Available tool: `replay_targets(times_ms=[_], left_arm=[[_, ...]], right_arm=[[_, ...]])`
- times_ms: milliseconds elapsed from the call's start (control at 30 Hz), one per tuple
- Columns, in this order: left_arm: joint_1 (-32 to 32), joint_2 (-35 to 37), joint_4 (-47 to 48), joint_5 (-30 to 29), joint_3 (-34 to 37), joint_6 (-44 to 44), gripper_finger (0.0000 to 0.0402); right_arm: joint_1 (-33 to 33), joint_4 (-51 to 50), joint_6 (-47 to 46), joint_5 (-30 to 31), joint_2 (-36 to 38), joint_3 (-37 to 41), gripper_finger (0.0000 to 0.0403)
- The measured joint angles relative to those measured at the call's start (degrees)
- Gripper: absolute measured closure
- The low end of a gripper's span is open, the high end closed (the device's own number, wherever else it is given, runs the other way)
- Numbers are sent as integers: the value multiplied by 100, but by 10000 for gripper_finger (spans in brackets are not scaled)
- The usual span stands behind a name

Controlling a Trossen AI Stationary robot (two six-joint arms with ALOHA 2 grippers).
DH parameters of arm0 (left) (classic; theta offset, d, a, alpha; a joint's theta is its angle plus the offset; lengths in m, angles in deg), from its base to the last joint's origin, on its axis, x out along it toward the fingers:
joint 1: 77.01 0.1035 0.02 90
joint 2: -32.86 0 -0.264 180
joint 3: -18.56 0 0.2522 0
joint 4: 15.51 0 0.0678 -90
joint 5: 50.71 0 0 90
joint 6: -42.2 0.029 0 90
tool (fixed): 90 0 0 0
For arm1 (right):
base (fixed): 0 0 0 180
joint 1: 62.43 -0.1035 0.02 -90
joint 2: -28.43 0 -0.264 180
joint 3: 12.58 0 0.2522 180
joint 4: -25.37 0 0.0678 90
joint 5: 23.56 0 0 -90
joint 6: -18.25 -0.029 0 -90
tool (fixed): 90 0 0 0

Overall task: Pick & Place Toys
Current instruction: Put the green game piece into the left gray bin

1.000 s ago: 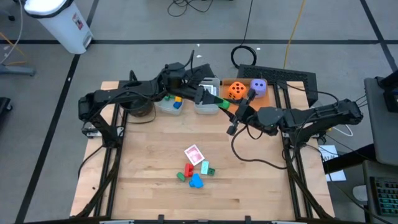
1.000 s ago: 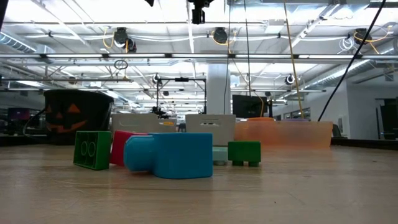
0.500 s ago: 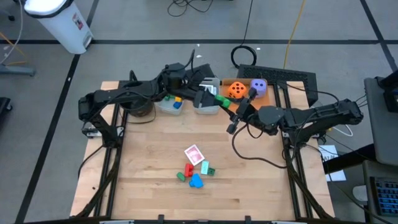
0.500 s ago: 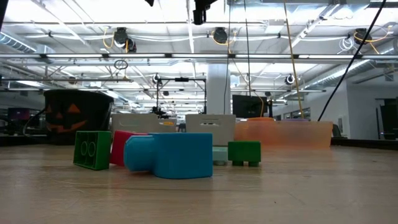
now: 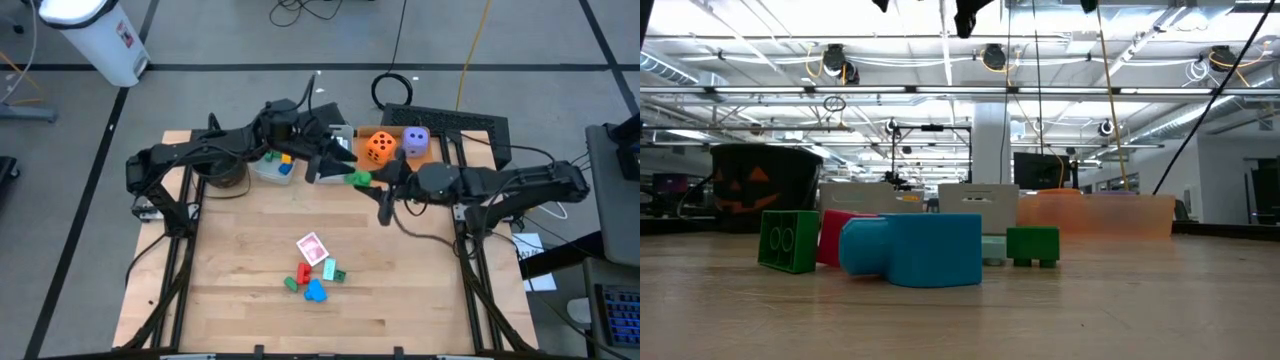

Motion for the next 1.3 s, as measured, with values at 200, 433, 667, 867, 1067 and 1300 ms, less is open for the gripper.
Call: replay_targets(times_ms=[200,433,667,867,1067,1300], left_arm=[[-48,0,1537,-434,-627,1269,147],[-243,5,3771,-790,-1632,2423,147],[-400,1,4804,-1232,-1823,2679,147],[-469,-208,4886,-1268,-1825,2562,147],[-478,-403,5374,-1135,-1823,2643,147],[-583,-551,5304,-977,-1825,2779,147]], right_arm=[[332,-618,-670,-1256,-37,0,287],[931,-780,-811,-2562,-299,0,287],[1479,-215,-947,-3770,-824,2,287],[1671,134,-880,-4100,-1275,2,287],[1593,164,-678,-4159,-1359,2,287],[1570,404,-657,-4161,-1282,2,288]])
